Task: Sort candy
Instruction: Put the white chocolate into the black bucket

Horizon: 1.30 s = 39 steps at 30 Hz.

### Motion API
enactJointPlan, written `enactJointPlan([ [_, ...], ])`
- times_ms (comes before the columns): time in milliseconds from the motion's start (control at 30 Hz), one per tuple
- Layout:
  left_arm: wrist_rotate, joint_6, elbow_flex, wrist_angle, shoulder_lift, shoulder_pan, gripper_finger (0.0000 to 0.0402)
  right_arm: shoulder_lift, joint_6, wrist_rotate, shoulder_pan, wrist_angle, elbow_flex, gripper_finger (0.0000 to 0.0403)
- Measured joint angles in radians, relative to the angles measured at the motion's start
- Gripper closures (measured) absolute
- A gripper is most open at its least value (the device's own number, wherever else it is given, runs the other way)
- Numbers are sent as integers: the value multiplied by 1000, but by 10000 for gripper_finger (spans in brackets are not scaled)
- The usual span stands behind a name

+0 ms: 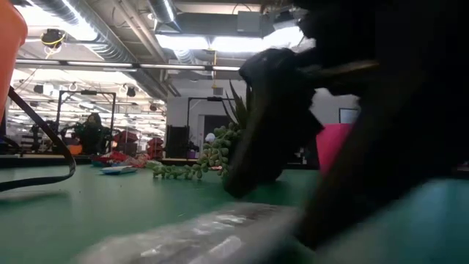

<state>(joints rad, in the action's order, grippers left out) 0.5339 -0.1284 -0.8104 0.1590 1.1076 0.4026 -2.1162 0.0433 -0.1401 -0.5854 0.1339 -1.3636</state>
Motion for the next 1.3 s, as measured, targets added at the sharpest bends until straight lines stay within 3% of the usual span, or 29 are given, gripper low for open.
enactJointPlan([
  [233,0,-19,0,-21,0,0,282,0,-21,106,31,-12,0,139],
  [467,0,-19,0,-26,0,0,282,0,-155,114,30,-5,-27,139],
  [733,1,-20,0,-36,0,0,282,0,-199,118,54,-10,-78,139],
  [1067,8,-27,1,-49,0,-1,282,-74,-204,270,77,-71,-84,139],
  [1300,8,-30,1,-61,0,-1,282,-94,-202,249,75,-57,-102,139],
])
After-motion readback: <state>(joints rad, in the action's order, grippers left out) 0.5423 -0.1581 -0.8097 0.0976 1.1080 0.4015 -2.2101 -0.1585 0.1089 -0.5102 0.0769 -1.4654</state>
